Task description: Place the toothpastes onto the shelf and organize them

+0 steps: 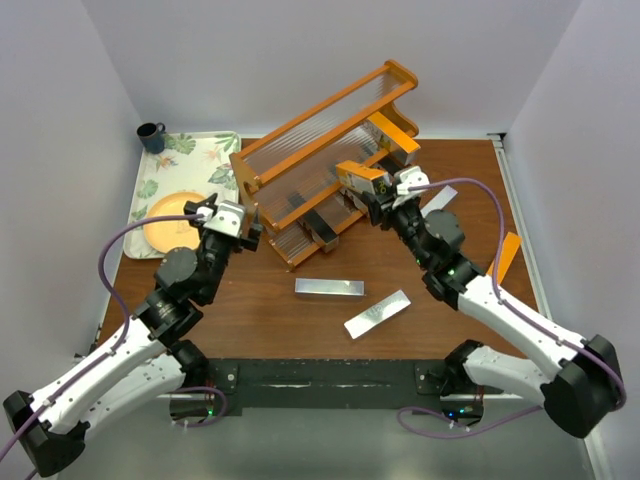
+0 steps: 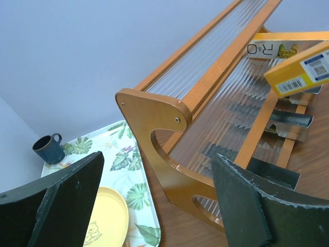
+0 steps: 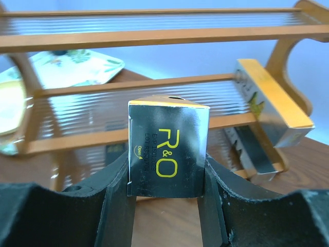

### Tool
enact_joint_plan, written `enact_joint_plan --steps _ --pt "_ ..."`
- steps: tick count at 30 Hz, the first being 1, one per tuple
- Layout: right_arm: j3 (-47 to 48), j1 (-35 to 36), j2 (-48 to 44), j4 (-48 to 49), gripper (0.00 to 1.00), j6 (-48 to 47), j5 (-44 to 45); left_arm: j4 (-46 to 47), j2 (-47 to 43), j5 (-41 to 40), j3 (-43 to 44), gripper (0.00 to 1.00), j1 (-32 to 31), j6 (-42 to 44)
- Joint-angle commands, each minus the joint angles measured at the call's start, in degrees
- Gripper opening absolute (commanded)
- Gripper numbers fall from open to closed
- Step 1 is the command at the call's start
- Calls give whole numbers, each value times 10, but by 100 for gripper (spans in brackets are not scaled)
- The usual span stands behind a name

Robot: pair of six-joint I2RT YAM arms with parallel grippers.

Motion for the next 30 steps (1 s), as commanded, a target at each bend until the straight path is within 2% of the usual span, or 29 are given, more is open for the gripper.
enact_joint_plan --steps 1,7,16,30 --pt "39 -48 36 160 0 12 -39 40 -5 -14 -8 90 6 -5" --pt "77 -69 116 204 0 16 -96 40 3 7 -12 90 6 -6" --pt "120 -84 216 241 0 8 -139 55 -7 -12 -23 89 6 -2" --pt "100 -101 260 245 0 7 -168 57 -1 -1 -23 89 10 -4"
